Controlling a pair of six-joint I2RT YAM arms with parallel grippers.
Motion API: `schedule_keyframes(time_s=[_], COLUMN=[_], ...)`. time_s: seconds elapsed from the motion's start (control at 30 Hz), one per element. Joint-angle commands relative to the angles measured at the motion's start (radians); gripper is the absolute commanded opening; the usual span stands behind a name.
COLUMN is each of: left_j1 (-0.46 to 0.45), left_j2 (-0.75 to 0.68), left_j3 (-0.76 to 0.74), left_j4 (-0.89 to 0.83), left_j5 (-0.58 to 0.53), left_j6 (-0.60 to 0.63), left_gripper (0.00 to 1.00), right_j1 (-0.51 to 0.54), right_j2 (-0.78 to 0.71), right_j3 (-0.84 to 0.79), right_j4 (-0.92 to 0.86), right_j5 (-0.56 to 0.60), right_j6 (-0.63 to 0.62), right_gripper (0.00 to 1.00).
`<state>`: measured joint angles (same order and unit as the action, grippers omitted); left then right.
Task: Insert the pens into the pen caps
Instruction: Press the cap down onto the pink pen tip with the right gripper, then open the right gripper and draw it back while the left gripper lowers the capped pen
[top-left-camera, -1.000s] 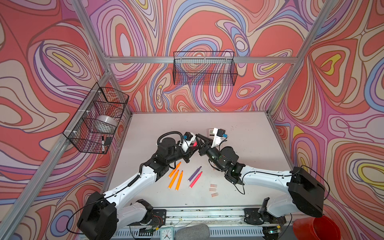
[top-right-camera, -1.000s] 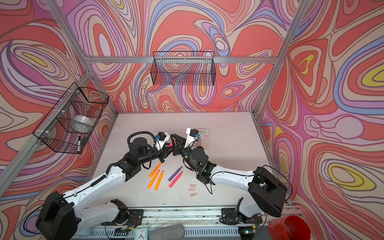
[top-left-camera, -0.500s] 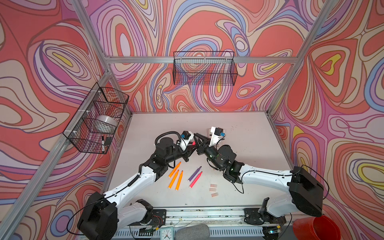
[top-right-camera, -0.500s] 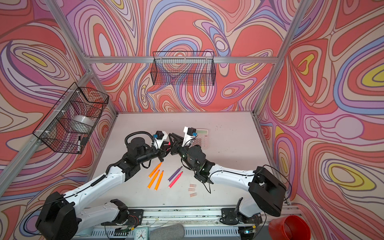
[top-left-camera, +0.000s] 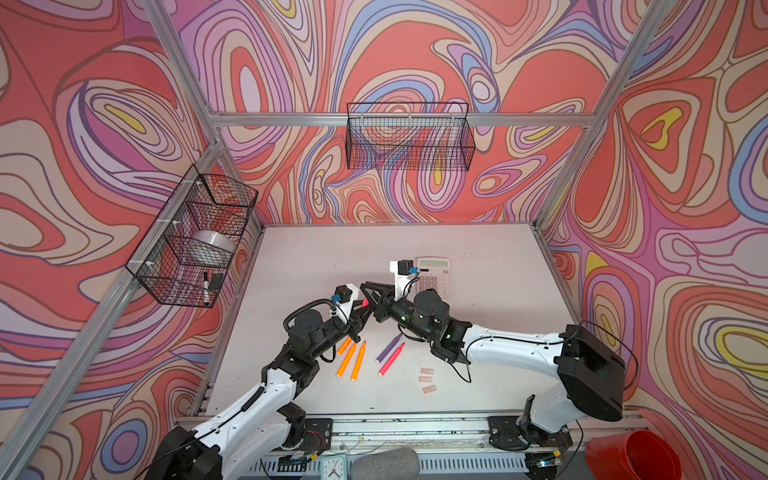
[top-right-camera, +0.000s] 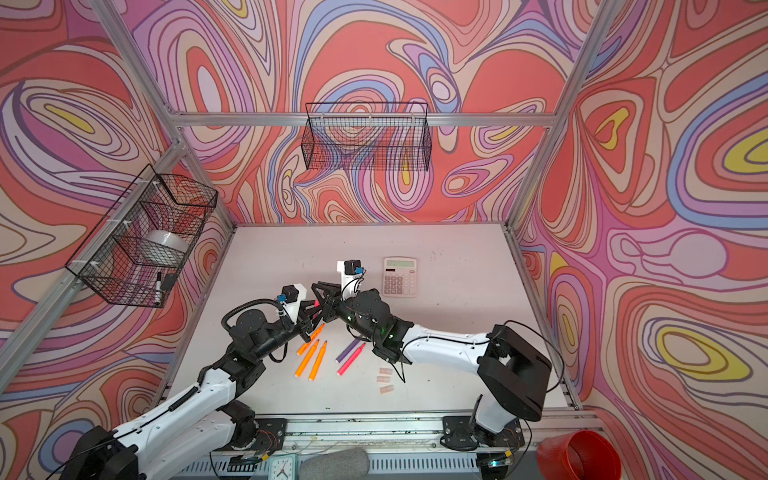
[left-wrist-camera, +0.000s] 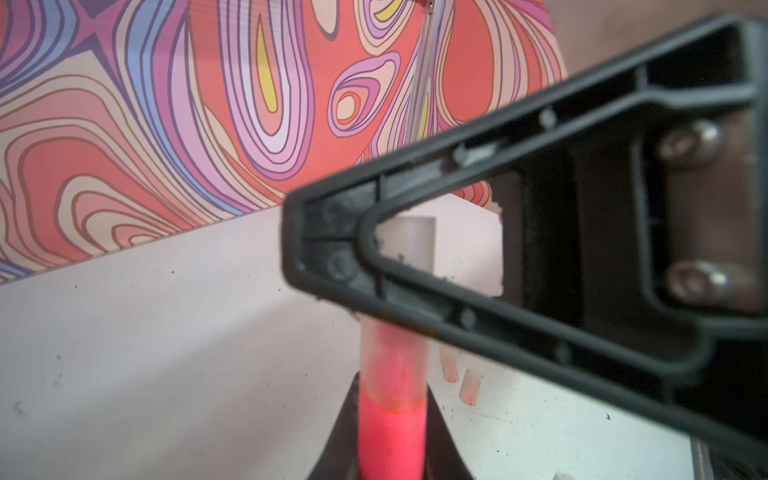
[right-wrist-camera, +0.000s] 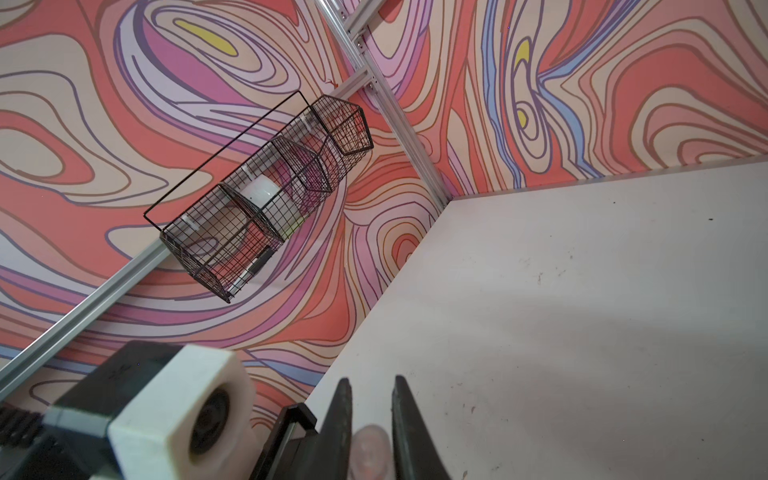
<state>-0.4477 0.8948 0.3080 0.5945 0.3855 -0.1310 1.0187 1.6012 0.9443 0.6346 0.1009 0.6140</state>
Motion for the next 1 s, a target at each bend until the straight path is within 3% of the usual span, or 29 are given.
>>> schedule_keyframes(time_s=[0.0,0.13,0.17,0.23,0.33,0.43,0.67,0.8,0.97], left_j1=[0.067,0.067,0.066,0.067,0.067,0.074,0.109,0.120,0.203], left_j2=[-0.031,-0.039,-0.043,-0.048,-0.022,0.080,0.455,0.536,0.645], left_j3=[0.034,0.027,0.027,0.030,0.029,0.084,0.300,0.406,0.480], left_j4=[0.209,0.119,0.090,0.020,-0.073,-0.222,-0.413,-0.535,-0.625], left_j5=[-0.266,-0.328,-0.343,-0.388,-0.461,-0.560,-0.634,-0.660,-0.557], left_j6=[-0.117,-0.130,-0.130,-0.141,-0.162,-0.210,-0.303,-0.355,-0.485], left_gripper=[0.00,0.00,0.00,0.00,0.00,0.00,0.00,0.00,0.00], right_j1=[0.051,0.049,0.047,0.038,0.017,-0.012,-0.085,-0.098,-0.107], right_j2=[0.066,0.102,0.106,0.106,0.094,0.071,-0.022,-0.077,-0.108], right_j3=[-0.039,-0.002,0.004,0.011,0.010,-0.011,-0.128,-0.201,-0.250], right_j4=[-0.230,-0.247,-0.249,-0.254,-0.269,-0.284,-0.293,-0.292,-0.286], right_j5=[-0.199,-0.213,-0.213,-0.207,-0.193,-0.180,-0.109,-0.039,-0.005], right_j6=[0.040,0.039,0.039,0.041,0.050,0.064,0.083,0.088,0.101], right_gripper=[0.00,0.00,0.06,0.31,0.50,0.52,0.55,0.58,0.59])
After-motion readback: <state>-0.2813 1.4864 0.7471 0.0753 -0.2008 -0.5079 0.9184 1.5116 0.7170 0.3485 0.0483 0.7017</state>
